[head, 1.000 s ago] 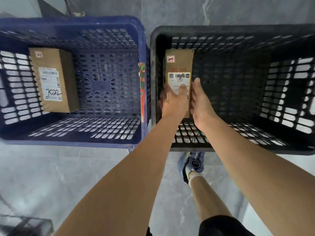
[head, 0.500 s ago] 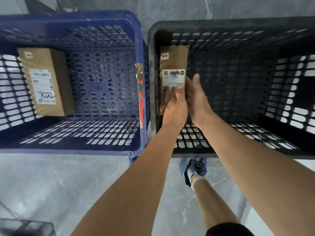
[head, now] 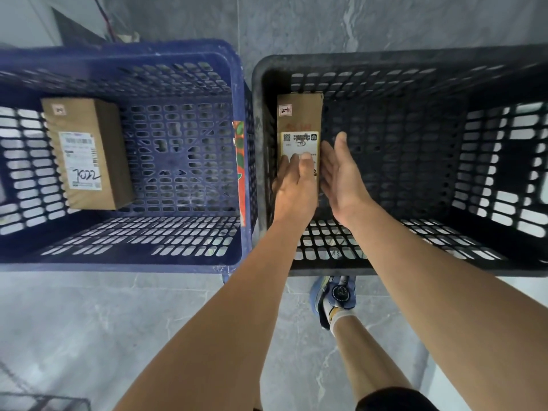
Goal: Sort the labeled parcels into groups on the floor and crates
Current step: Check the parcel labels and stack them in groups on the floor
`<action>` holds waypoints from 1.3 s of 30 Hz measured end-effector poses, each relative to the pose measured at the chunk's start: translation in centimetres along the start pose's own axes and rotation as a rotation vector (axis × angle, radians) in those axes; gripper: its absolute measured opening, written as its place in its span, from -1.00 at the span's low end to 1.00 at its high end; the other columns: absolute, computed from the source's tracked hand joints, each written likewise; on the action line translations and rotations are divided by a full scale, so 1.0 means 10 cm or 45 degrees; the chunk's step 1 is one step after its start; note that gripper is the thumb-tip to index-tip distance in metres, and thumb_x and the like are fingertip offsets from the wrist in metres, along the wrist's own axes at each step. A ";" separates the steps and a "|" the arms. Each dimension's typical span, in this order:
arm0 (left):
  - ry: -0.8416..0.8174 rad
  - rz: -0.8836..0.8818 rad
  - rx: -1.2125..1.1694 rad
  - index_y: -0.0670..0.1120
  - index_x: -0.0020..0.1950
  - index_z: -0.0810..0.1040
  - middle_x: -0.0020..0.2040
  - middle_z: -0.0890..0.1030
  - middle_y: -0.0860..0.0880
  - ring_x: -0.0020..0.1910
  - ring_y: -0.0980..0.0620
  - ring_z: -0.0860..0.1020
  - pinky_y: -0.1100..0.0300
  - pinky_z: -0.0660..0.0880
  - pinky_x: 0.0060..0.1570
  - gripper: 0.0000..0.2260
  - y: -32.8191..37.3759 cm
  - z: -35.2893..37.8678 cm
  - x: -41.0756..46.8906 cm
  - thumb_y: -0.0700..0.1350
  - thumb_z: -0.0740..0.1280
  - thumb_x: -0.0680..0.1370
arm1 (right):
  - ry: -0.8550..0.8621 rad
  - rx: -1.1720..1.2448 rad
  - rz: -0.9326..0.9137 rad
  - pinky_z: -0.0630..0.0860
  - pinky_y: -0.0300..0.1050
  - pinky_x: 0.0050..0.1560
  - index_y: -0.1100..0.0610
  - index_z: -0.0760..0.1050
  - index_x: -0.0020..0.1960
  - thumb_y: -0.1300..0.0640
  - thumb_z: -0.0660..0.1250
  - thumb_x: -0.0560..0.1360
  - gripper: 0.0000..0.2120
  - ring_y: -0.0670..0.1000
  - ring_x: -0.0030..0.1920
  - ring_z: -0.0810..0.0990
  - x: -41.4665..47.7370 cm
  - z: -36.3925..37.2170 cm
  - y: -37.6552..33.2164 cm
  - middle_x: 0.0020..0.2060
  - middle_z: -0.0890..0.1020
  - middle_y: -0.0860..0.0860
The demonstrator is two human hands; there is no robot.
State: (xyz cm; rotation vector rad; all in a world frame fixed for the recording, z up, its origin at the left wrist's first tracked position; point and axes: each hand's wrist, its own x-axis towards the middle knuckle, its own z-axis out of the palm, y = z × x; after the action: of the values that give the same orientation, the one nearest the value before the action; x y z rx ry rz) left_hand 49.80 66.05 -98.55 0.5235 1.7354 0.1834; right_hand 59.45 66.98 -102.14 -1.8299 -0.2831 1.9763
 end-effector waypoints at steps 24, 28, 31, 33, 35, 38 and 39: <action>-0.349 0.365 0.110 0.23 0.57 0.34 0.57 0.36 0.16 0.55 0.07 0.31 -0.10 0.16 0.58 -0.15 2.15 -0.78 -2.78 0.64 0.10 0.38 | 0.228 0.367 -0.559 0.04 0.06 0.66 -0.07 0.15 0.68 -0.47 -0.05 0.56 -0.20 -0.11 0.62 0.18 -3.10 -0.14 -1.90 0.65 0.21 -0.11; -0.493 0.550 0.229 0.18 0.63 0.21 0.62 0.25 0.12 0.60 0.02 0.23 -0.08 0.13 0.60 -0.25 2.71 -0.94 -3.61 0.51 0.07 0.52 | 0.340 0.502 -0.728 0.06 0.03 0.65 -0.06 0.13 0.68 -0.39 -0.09 0.64 -0.29 -0.11 0.63 0.17 -4.05 -0.06 -2.31 0.65 0.20 -0.11; -0.586 0.689 0.292 0.16 0.63 0.22 0.63 0.24 0.12 0.59 0.03 0.24 -0.07 0.13 0.60 -0.29 2.97 -1.03 -4.25 0.47 0.08 0.56 | 0.435 0.553 -0.845 0.07 0.02 0.65 -0.06 0.12 0.68 -0.38 -0.10 0.65 -0.30 -0.13 0.61 0.19 -4.78 0.06 -2.42 0.64 0.22 -0.14; -0.671 0.798 0.356 0.15 0.64 0.22 0.63 0.24 0.11 0.59 0.06 0.24 -0.07 0.14 0.60 -0.28 3.04 -1.07 -4.64 0.47 0.08 0.56 | 0.516 0.586 -0.913 0.08 0.02 0.65 -0.09 0.15 0.67 -0.42 -0.07 0.61 -0.27 -0.16 0.60 0.22 -5.25 0.14 -2.43 0.63 0.25 -0.18; -0.756 0.876 0.419 0.15 0.65 0.21 0.63 0.25 0.10 0.59 0.07 0.24 -0.07 0.15 0.60 -0.31 3.07 -1.10 -5.02 0.45 0.07 0.58 | 0.616 0.629 -0.986 0.09 0.05 0.65 -0.10 0.18 0.66 -0.46 -0.04 0.56 -0.23 -0.16 0.60 0.22 -5.69 0.19 -2.40 0.62 0.25 -0.18; -0.891 0.970 0.531 0.13 0.62 0.28 0.57 0.35 0.14 0.52 0.15 0.33 -0.02 0.24 0.55 -0.36 3.06 -1.09 -5.58 0.41 0.05 0.62 | 0.763 0.717 -1.056 0.09 0.06 0.65 -0.09 0.19 0.66 -0.43 -0.07 0.59 -0.25 -0.16 0.59 0.23 -6.35 0.22 -2.27 0.62 0.27 -0.18; -0.956 1.008 0.544 0.12 0.57 0.35 0.47 0.45 0.21 0.40 0.25 0.43 0.10 0.33 0.48 -0.43 3.03 -1.07 -5.78 0.36 0.05 0.65 | 0.809 0.734 -1.078 0.09 0.05 0.65 -0.09 0.19 0.66 -0.43 -0.07 0.60 -0.26 -0.16 0.59 0.23 -6.57 0.22 -2.20 0.62 0.27 -0.18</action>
State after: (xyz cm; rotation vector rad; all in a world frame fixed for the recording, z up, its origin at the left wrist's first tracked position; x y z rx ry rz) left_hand 55.39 69.20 -32.76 1.3850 0.7596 0.1404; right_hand 63.48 57.82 -33.56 -1.4824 -0.2016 0.7480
